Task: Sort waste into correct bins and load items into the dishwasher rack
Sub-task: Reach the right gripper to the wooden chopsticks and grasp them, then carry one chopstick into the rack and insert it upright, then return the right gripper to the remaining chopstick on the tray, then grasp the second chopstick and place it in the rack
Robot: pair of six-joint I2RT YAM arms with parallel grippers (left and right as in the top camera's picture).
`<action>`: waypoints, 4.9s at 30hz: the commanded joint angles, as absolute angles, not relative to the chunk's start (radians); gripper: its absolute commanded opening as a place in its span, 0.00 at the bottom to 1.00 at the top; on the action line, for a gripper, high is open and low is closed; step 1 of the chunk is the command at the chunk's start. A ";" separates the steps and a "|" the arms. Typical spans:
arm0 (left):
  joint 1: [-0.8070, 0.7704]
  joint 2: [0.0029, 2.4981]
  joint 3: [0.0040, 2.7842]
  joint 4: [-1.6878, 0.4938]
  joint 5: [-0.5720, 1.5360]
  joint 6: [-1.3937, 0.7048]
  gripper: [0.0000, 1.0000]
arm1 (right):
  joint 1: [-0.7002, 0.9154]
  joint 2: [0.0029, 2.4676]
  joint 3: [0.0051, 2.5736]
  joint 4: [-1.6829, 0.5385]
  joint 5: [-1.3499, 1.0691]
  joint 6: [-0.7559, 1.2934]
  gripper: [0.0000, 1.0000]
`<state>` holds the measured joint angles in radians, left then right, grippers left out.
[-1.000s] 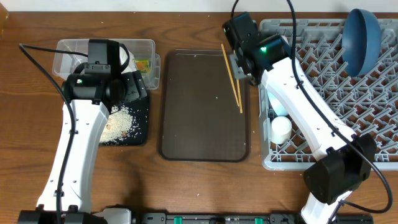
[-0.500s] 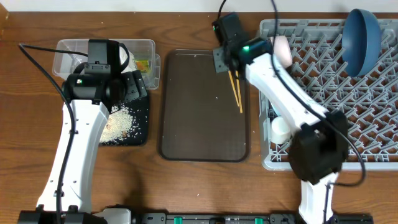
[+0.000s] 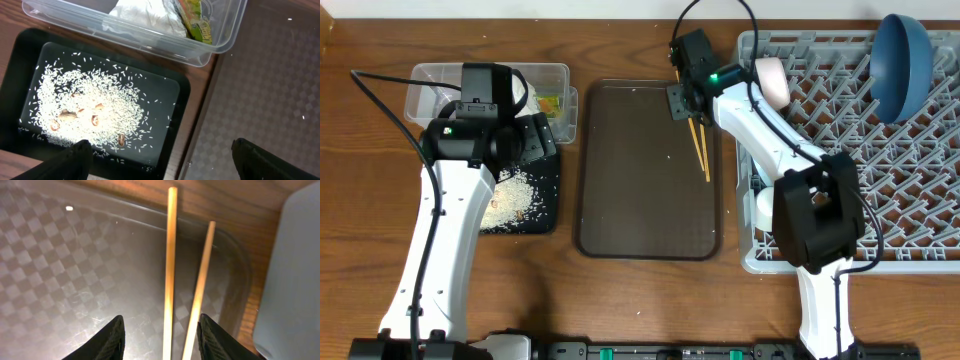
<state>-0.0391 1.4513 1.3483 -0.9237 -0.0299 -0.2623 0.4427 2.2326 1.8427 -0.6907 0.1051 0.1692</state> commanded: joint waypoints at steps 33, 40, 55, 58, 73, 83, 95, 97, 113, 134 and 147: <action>-0.034 1.457 1.346 -0.926 -0.042 -0.260 0.91 | 0.450 2.113 1.858 -0.863 -0.027 0.111 0.01; -0.034 1.457 1.346 -0.926 -0.042 -0.260 0.91 | 0.395 1.827 1.858 -0.954 0.132 0.138 0.01; -0.034 1.457 1.346 -0.926 -0.042 -0.260 0.91 | 0.067 1.837 1.787 -1.053 0.218 0.021 0.02; -0.034 1.457 1.346 -0.926 -0.042 -0.260 0.91 | 0.037 1.880 1.761 -1.007 0.198 0.002 0.02; -0.034 1.457 1.346 -0.926 -0.042 -0.260 0.91 | 0.015 2.004 1.765 -0.939 0.162 0.007 0.55; -0.034 1.457 1.346 -0.926 -0.042 -0.260 0.91 | 0.180 1.900 1.888 -0.920 0.053 0.038 0.50; -0.034 1.457 1.346 -0.926 -0.042 -0.261 0.91 | 0.416 2.055 1.894 -0.866 0.192 0.144 0.45; -0.034 1.457 1.346 -0.926 -0.042 -0.260 0.91 | 0.418 2.104 1.894 -0.875 0.195 0.169 0.43; -0.034 1.457 1.346 -0.926 -0.042 -0.260 0.91 | 0.411 2.330 1.894 -0.897 0.153 0.195 0.38; -0.034 1.457 1.346 -0.926 -0.042 -0.260 0.91 | 0.414 2.374 1.879 -0.906 0.054 0.233 0.01; -0.034 1.457 1.346 -0.926 -0.042 -0.261 0.91 | 0.379 2.136 2.054 -1.066 -0.117 0.201 0.01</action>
